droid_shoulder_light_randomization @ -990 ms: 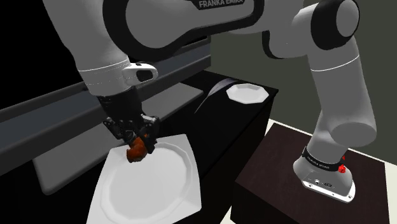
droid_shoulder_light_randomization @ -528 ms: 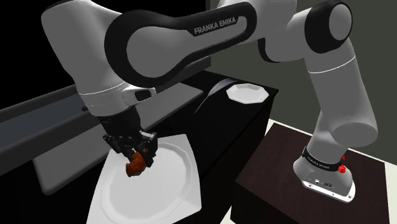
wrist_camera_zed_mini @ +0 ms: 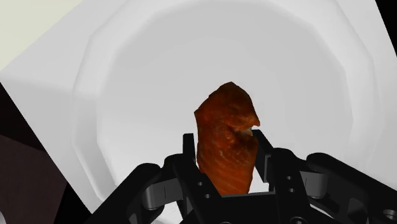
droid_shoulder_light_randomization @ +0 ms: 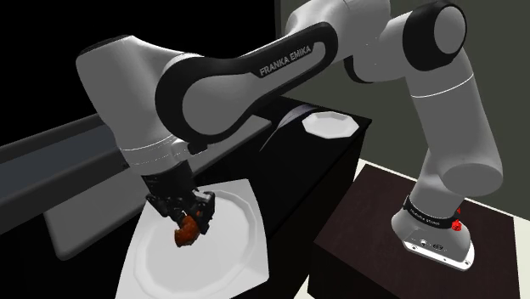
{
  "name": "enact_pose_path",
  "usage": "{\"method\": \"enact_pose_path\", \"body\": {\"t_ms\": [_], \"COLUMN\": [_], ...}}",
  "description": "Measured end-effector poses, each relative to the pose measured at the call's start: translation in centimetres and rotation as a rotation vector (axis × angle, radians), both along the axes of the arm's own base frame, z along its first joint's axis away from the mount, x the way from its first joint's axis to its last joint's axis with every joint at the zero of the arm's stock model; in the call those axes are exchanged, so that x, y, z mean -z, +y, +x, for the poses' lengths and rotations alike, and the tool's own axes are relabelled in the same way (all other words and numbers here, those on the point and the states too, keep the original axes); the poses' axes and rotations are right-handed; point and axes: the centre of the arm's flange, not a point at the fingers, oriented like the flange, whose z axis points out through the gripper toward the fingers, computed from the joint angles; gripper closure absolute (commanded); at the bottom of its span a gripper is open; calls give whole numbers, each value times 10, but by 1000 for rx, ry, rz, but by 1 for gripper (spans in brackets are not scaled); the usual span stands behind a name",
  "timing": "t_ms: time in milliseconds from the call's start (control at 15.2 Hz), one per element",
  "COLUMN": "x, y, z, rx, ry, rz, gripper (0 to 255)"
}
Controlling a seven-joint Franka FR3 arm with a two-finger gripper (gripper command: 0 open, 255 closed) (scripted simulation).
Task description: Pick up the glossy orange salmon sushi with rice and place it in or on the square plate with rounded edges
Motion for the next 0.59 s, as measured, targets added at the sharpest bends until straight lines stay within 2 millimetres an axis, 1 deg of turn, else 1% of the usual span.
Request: {"method": "enact_pose_path", "body": {"t_ms": [330,396,594], "x": [1,1,1], "y": [0,0,0], "z": [0,0,0], "rx": [0,0,0], "ry": [0,0,0], "rz": [0,0,0], "gripper": [255,0,0]}}
